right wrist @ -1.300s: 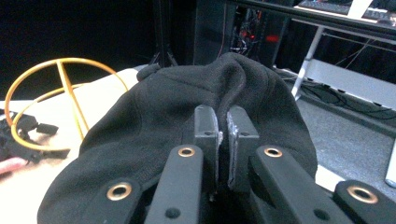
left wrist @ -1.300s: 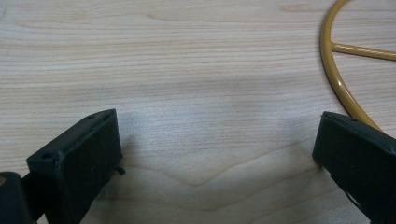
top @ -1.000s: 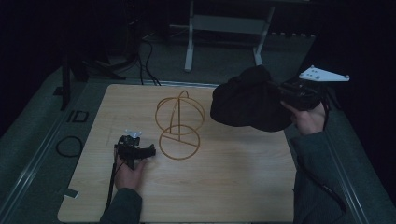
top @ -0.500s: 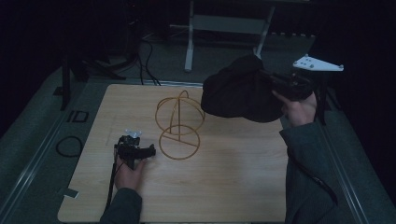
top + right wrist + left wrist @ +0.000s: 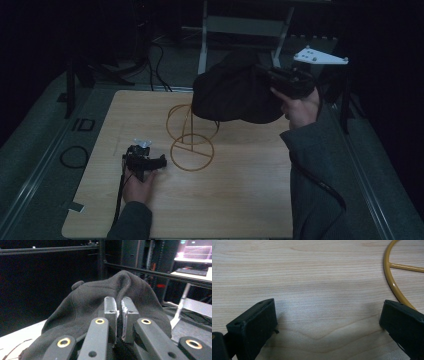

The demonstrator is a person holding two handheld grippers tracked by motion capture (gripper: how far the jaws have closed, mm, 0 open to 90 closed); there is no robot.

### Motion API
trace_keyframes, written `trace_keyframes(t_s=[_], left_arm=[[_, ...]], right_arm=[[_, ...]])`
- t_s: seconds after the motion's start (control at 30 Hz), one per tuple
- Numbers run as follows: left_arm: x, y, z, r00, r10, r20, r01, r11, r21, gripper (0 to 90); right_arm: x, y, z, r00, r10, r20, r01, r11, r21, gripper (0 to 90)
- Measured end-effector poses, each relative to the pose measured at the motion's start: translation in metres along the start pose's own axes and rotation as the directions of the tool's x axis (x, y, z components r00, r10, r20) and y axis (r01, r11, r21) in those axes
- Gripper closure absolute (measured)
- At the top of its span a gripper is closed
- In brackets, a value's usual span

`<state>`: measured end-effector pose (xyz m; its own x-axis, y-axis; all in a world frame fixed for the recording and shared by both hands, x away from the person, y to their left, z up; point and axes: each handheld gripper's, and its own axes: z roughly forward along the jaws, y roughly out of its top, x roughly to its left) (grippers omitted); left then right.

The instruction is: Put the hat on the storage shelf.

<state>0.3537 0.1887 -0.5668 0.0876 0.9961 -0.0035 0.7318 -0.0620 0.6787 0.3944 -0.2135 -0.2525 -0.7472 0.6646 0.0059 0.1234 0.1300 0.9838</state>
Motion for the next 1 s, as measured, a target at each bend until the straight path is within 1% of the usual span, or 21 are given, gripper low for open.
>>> trace_keyframes(t_s=[0.1, 0.2, 0.3, 0.33, 0.47, 0.57, 0.63, 0.7, 0.87, 1.0], left_arm=[[0.000, 0.000, 0.000, 1.0000, -0.002, 0.000, 0.002, 1.0000, -0.001, 0.7], [0.000, 0.000, 0.000, 1.0000, -0.003, 0.002, 0.003, 1.0000, 0.000, 0.7], [0.000, 0.000, 0.000, 1.0000, -0.003, 0.001, 0.003, 1.0000, -0.001, 0.7], [0.000, 0.000, 0.000, 1.0000, -0.003, 0.001, 0.003, 1.0000, -0.001, 0.7], [0.000, 0.000, 0.000, 1.0000, -0.003, 0.001, 0.003, 1.0000, -0.001, 0.7], [0.000, 0.000, 0.000, 1.0000, -0.003, 0.000, 0.003, 1.0000, -0.001, 0.7], [0.000, 0.000, 0.000, 1.0000, -0.003, 0.000, 0.003, 1.0000, -0.001, 0.7], [0.000, 0.000, 0.000, 1.0000, -0.003, 0.000, 0.003, 1.0000, -0.001, 0.7], [0.000, 0.000, 0.000, 1.0000, -0.001, 0.000, 0.001, 1.0000, -0.001, 0.7], [0.000, 0.000, 0.000, 1.0000, -0.001, 0.000, 0.001, 1.0000, -0.001, 0.7]], right_arm=[[0.009, 0.003, 0.010, 0.9996, -0.003, -0.026, 0.003, 1.0000, -0.001, 85.1], [0.016, 0.007, 0.017, 0.9985, 0.004, -0.055, -0.006, 0.9998, -0.022, 85.2], [0.022, 0.011, 0.020, 0.9980, -0.012, -0.062, 0.010, 0.9996, -0.027, 85.2], [0.023, 0.013, 0.020, 0.9982, -0.016, -0.057, 0.014, 0.9995, -0.030, 85.2], [0.024, 0.020, 0.018, 0.9985, -0.025, -0.049, 0.022, 0.9988, -0.043, 85.2], [0.025, 0.025, 0.016, 0.9978, -0.014, -0.065, 0.010, 0.9981, -0.060, 85.2], [0.028, 0.026, 0.018, 0.9972, -0.014, -0.074, 0.009, 0.9979, -0.065, 85.2], [0.032, 0.028, 0.022, 0.9965, -0.021, -0.080, 0.016, 0.9978, -0.064, 85.2], [0.040, 0.028, 0.033, 0.9933, -0.007, -0.115, 0.000, 0.9978, -0.067, 85.2], [0.047, 0.031, 0.039, 0.9910, -0.010, -0.134, 0.001, 0.9976, -0.070, 85.2]])
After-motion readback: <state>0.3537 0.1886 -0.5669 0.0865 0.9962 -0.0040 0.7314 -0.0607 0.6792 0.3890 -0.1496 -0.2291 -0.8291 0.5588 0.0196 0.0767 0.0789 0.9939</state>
